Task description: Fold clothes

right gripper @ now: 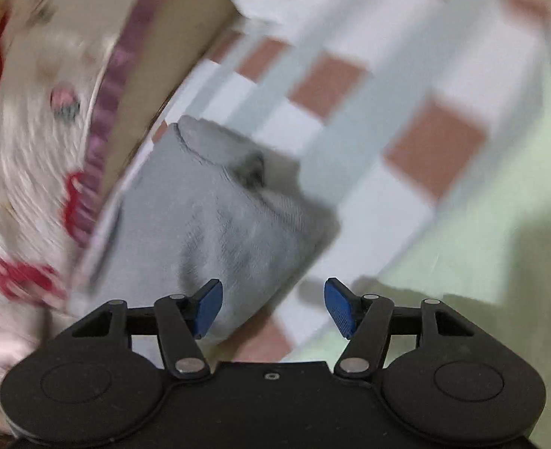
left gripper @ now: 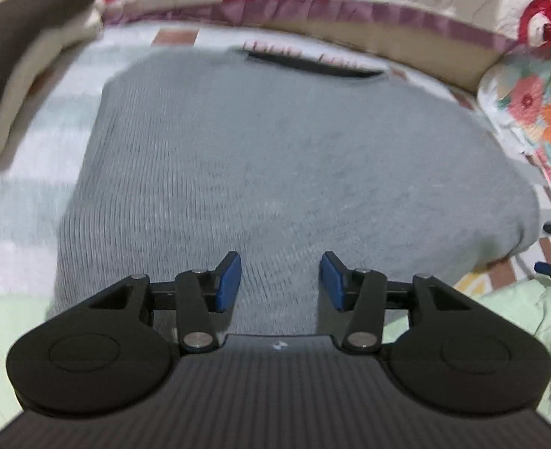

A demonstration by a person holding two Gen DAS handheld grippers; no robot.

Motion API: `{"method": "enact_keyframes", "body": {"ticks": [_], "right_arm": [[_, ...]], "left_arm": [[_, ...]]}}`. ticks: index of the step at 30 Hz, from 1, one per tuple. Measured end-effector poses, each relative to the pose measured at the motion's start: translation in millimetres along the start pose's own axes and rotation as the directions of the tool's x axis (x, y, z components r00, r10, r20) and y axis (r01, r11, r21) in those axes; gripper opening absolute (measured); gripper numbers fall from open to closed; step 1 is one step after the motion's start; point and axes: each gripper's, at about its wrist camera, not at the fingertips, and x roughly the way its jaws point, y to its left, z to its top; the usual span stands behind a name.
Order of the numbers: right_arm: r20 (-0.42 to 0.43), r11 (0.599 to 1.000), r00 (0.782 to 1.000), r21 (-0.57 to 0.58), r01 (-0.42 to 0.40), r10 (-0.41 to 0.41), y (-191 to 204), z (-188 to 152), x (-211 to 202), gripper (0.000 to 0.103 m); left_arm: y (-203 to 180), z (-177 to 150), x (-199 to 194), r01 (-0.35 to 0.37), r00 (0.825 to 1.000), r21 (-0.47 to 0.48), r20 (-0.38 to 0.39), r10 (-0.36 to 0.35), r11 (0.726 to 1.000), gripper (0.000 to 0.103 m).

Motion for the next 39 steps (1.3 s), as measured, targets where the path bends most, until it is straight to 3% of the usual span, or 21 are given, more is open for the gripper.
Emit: {"method": "enact_keyframes", "body": {"ticks": [1,5,7,11,13,14,15,17,20,24,26,28,29,31,34,36,39], "right_arm": [[-0.005,0.999,1.0,0.041,-0.02,0.021,-3.7,0.3,3.2,0.067],[0.005,1.0,1.0,-0.017,0.021,-0.021,8.2,-3.4,24.8,0.067],[0.015,0.999,0.999,-0.023,-0.033,0.033,12.3,-8.7,35.5,0.067],[0.136,0.988,0.981,0.051,-0.144,0.136,6.3,-19.4,44.2,0.067],[0.226,0.976,0.958,0.088,-0.2,0.176,-1.7,-21.3,47.3,0.056],[0.25,0.988,0.959,0.042,-0.15,0.135,5.2,-14.6,48.1,0.033],[0.273,0.996,0.958,-0.015,-0.084,0.085,14.0,-6.5,48.7,0.023],[0.31,0.984,0.946,-0.171,-0.047,0.099,39.4,3.6,33.5,0.018],[0.393,0.906,0.907,-0.422,0.031,0.151,79.8,3.2,-7.8,0.013],[0.342,0.911,0.938,-0.401,0.096,0.052,59.4,9.0,8.4,0.013],[0.313,0.912,0.95,-0.389,0.129,-0.001,48.1,12.0,17.7,0.015],[0.291,0.918,0.956,-0.371,0.14,-0.028,38.1,13.7,21.6,0.02],[0.287,0.925,0.958,-0.357,0.129,-0.023,34.0,13.7,19.9,0.023],[0.281,0.939,0.96,-0.324,0.111,-0.016,28.2,17.3,14.2,0.035],[0.256,0.962,0.967,-0.266,0.059,0.011,22.7,16.8,7.1,0.046],[0.228,0.969,0.973,-0.244,0.029,0.028,23.6,10.9,6.4,0.056],[0.174,0.98,0.981,-0.195,-0.048,0.082,21.0,-3.5,8.1,0.06]], "left_arm": [[1.2,-1.6,1.2,-0.001,1.0,-0.016,-0.007,0.001,1.0,0.047],[4.4,-0.4,1.7,0.006,1.0,-0.031,-0.016,-0.007,1.0,0.047],[5.4,-2.3,1.9,0.01,1.0,-0.036,-0.016,-0.01,0.999,0.047],[6.3,-2.0,5.1,0.007,1.0,-0.048,-0.02,-0.008,0.999,0.047],[6.1,-1.7,4.4,-0.003,1.0,-0.045,-0.029,0.002,0.999,0.047],[5.9,-1.6,4.1,-0.008,0.999,-0.043,-0.033,0.006,0.999,0.047],[5.8,-1.5,3.8,-0.012,0.999,-0.042,-0.038,0.011,0.999,0.047],[5.5,-1.2,3.1,-0.022,0.999,-0.038,-0.046,0.02,0.999,0.047],[5.2,-0.8,2.1,-0.036,0.998,-0.033,-0.06,0.034,0.999,0.047],[0.7,-0.7,0.8,-0.061,0.996,-0.01,-0.065,0.06,0.998,0.047],[-10.0,-1.9,-1.6,-0.106,0.993,0.045,-0.043,0.108,0.993,0.047],[-36.5,-7.1,-5.1,-0.24,0.97,0.2,0.024,0.24,0.95,0.047],[-49.4,-9.7,-7.2,-0.28,0.96,0.244,0.062,0.274,0.928,0.046],[-61.7,-9.5,-11.4,-0.245,0.969,0.217,0.089,0.231,0.945,0.046],[-74.5,-3.6,-15.8,-0.089,0.992,0.142,0.105,0.075,0.986,0.045],[-88.9,0.8,-14.2,-0.025,0.993,0.162,0.115,0.007,0.987,0.044],[-111.7,5.2,-1.2,0.051,0.993,0.201,0.096,-0.071,0.978,0.044]]}}
